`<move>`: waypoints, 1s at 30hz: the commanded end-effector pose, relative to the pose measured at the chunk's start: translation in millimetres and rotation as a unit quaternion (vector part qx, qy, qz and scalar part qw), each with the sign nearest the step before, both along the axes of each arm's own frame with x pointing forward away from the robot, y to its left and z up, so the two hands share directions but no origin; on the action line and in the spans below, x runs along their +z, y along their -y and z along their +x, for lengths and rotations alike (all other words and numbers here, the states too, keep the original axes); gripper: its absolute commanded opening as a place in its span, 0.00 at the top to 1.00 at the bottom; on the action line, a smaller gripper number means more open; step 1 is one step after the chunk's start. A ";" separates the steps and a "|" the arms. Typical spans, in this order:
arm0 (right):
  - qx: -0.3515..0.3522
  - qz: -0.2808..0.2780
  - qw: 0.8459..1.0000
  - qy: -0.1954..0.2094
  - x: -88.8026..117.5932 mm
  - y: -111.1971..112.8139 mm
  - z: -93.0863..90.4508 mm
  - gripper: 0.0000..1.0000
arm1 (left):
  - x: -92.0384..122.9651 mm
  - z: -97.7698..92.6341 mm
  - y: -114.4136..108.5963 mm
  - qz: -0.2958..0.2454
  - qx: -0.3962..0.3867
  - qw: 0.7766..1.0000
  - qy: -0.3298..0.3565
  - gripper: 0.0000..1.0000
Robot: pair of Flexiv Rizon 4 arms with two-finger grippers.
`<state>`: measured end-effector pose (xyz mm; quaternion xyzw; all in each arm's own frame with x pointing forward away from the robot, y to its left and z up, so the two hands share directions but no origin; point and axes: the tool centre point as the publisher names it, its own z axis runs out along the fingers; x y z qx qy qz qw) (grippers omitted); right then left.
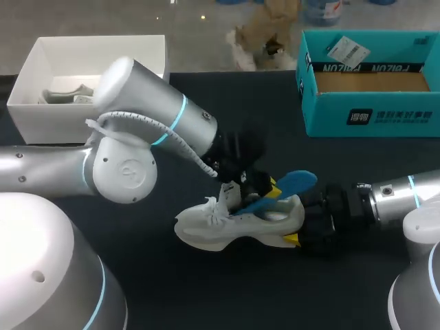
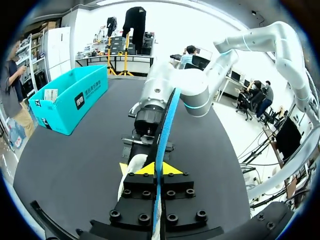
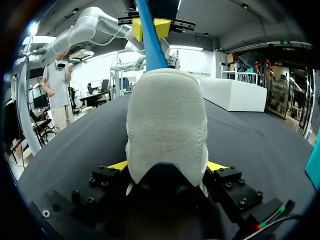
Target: Take the shoe out of the shoebox, open the shoe tongue, remove and reinsert the insole, then place the shoe into the shoebox
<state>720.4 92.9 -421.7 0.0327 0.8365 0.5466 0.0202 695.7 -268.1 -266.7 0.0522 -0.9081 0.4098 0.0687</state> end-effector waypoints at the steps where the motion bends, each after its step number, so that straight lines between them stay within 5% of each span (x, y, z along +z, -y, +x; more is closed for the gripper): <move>1: -0.001 -0.001 1.000 0.001 0.3 -1.2 -0.8 1.00 | 24.5 2.0 -3.4 -0.029 -0.024 0.999 -0.021 1.00; 20: -0.001 -0.001 1.000 0.001 0.3 -1.2 -0.8 1.00 | 143.7 -21.7 37.8 -0.173 -0.053 0.982 -0.046 1.00; 30: -0.001 -0.001 1.000 0.001 0.3 -1.2 -0.8 1.00 | 143.7 -21.7 37.8 -0.173 -0.053 0.982 -0.046 1.00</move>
